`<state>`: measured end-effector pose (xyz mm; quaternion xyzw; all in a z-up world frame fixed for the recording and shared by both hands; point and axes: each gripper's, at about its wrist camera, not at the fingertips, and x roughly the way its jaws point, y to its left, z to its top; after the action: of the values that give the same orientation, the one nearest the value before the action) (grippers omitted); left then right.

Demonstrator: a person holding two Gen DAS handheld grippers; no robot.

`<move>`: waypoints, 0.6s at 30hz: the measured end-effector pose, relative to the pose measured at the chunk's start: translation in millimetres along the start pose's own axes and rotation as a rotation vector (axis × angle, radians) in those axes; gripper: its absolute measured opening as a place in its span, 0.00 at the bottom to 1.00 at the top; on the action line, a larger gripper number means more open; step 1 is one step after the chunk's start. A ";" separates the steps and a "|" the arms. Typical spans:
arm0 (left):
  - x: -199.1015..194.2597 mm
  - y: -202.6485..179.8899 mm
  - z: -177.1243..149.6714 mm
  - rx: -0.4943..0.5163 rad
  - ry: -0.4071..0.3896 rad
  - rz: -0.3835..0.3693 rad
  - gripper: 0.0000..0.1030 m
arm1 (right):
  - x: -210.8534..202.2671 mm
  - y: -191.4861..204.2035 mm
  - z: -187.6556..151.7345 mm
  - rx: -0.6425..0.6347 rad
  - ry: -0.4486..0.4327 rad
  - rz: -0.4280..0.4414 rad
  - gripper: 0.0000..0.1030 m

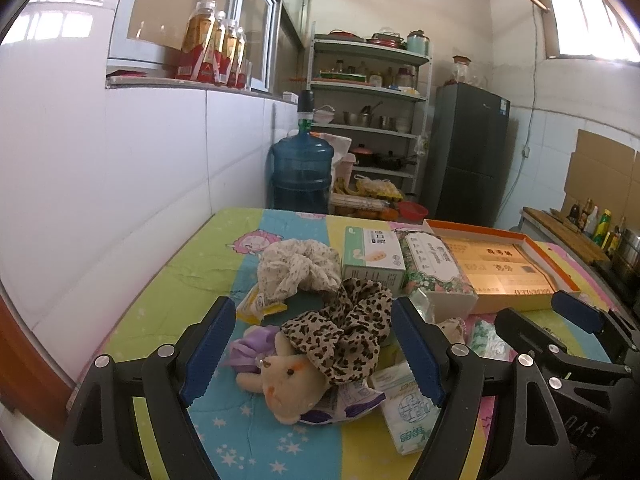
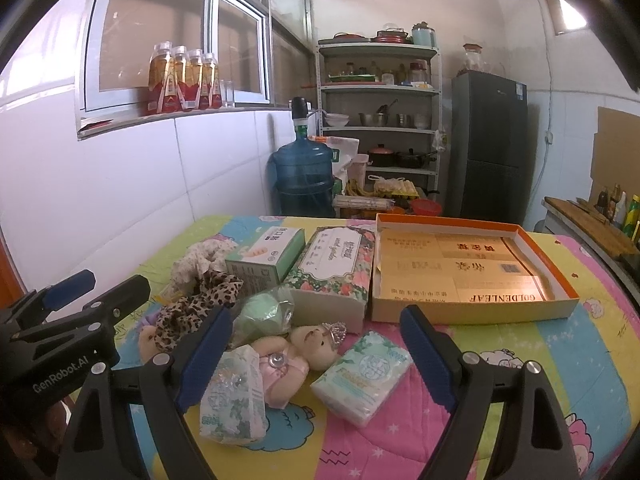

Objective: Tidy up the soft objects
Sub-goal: 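Lower the left gripper onto the leopard-print scrunchie, close it and lift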

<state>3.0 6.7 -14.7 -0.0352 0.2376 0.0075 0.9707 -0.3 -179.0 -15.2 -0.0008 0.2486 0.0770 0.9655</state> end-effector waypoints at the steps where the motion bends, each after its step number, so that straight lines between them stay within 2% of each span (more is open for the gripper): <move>1: 0.0 -0.2 0.0 0.000 0.000 0.001 0.79 | 0.1 -0.7 -0.5 0.000 0.000 -0.001 0.84; 12: 8.1 25.7 -28.2 -0.025 0.041 -0.062 0.79 | 7.7 -14.0 -24.9 0.018 0.030 0.033 0.84; 18: 18.3 41.5 -38.5 -0.079 0.073 -0.109 0.79 | 11.7 -13.1 -31.8 0.020 0.032 0.078 0.84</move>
<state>0.2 45.3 -59.9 -0.0867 0.2700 -0.0374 0.9582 -3.5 -191.5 -49.2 0.0175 0.2649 0.1123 0.9576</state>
